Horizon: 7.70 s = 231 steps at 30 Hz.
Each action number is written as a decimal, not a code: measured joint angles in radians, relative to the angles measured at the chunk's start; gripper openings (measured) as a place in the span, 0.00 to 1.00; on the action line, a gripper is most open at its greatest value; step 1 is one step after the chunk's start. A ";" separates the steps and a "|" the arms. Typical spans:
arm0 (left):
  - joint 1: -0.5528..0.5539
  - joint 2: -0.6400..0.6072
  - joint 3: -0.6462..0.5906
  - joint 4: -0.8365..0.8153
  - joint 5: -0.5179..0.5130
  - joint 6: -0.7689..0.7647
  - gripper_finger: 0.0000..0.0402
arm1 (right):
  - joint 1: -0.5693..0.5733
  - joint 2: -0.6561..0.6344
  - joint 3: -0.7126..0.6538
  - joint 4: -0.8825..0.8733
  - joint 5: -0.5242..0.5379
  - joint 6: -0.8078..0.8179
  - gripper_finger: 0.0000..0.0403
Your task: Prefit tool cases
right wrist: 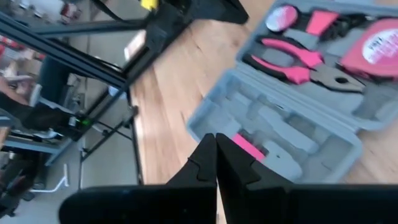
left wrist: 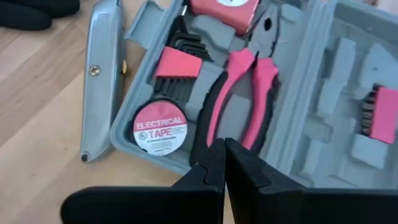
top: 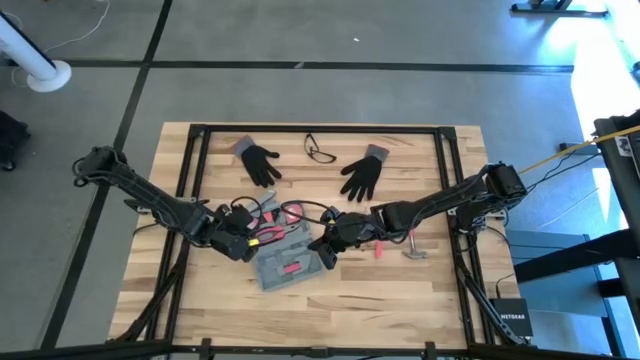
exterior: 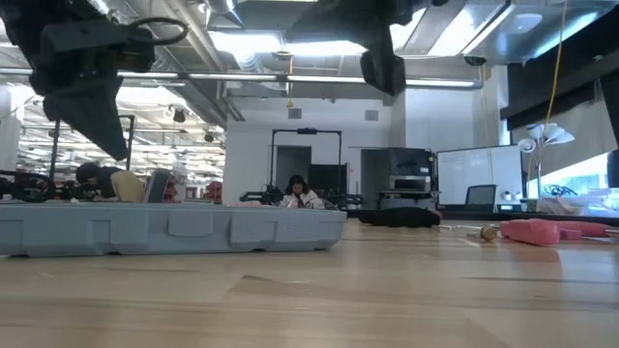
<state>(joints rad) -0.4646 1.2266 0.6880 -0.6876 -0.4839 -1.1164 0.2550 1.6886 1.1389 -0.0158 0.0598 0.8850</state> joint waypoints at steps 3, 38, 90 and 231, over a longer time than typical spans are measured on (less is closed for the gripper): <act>0.016 0.001 -0.023 0.033 0.006 0.032 0.00 | 0.000 0.000 0.000 -0.030 0.000 0.014 0.00; 0.512 0.153 -0.037 0.374 0.052 0.332 0.00 | 0.000 0.001 -0.001 -0.108 0.133 0.166 0.00; 0.167 0.194 0.103 0.419 0.140 0.471 0.00 | 0.017 -0.001 -0.002 -0.186 -0.033 0.061 0.00; 0.023 0.525 0.152 0.616 -0.017 -0.548 0.00 | 0.117 0.246 0.061 -0.395 0.103 0.709 0.00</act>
<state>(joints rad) -0.4419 1.7519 0.8398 -0.0711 -0.5007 -1.6641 0.3721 1.9350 1.1997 -0.4109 0.1625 1.5940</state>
